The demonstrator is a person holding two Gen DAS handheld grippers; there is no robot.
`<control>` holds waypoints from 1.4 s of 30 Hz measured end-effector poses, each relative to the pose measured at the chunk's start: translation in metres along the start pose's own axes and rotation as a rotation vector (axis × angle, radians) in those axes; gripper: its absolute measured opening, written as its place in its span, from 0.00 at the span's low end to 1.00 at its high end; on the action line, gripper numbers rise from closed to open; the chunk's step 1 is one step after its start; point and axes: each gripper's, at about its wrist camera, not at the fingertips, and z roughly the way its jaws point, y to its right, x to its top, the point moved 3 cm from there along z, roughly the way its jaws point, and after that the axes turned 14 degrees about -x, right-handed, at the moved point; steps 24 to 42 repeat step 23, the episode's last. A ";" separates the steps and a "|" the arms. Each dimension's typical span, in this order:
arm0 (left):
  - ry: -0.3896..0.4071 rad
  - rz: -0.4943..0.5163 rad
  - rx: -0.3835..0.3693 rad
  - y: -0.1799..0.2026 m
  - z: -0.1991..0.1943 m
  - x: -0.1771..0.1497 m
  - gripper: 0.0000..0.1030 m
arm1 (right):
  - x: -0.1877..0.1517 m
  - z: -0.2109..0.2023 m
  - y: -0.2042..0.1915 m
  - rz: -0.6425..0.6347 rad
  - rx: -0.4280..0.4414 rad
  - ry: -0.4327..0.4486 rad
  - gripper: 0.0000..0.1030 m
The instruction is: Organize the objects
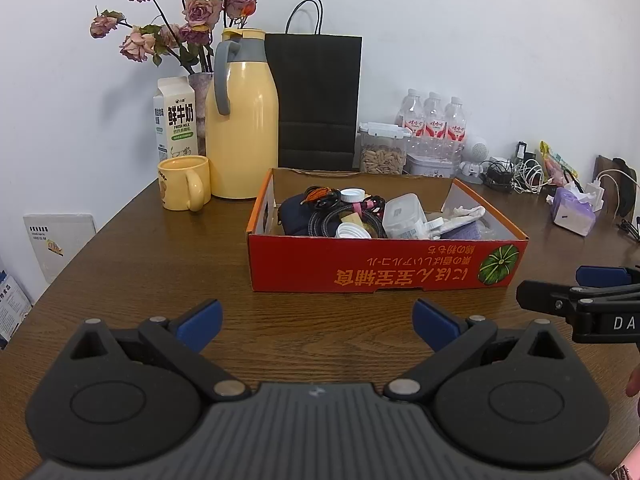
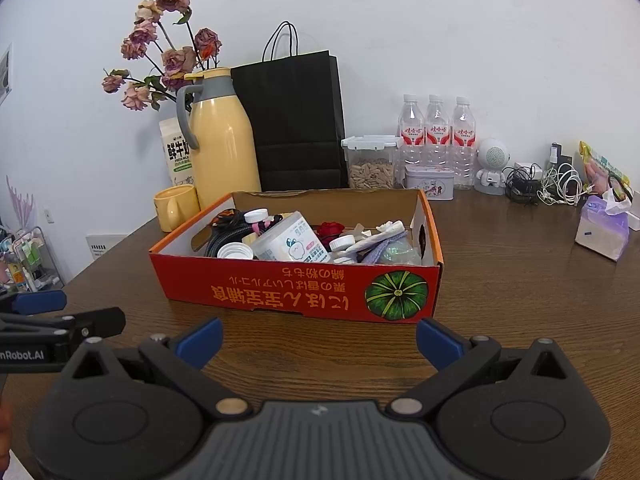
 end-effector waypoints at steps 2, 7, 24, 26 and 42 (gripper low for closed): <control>-0.001 0.000 0.000 0.001 0.000 -0.001 1.00 | 0.000 0.000 0.000 0.000 0.000 0.000 1.00; -0.003 0.000 0.001 0.001 0.001 -0.002 1.00 | -0.001 0.000 0.000 0.001 0.000 -0.001 1.00; -0.010 -0.001 0.007 0.003 0.002 -0.003 1.00 | -0.004 0.002 0.002 0.000 -0.001 -0.007 1.00; -0.010 -0.001 0.007 0.003 0.002 -0.003 1.00 | -0.004 0.002 0.002 0.000 -0.001 -0.007 1.00; -0.010 -0.001 0.007 0.003 0.002 -0.003 1.00 | -0.004 0.002 0.002 0.000 -0.001 -0.007 1.00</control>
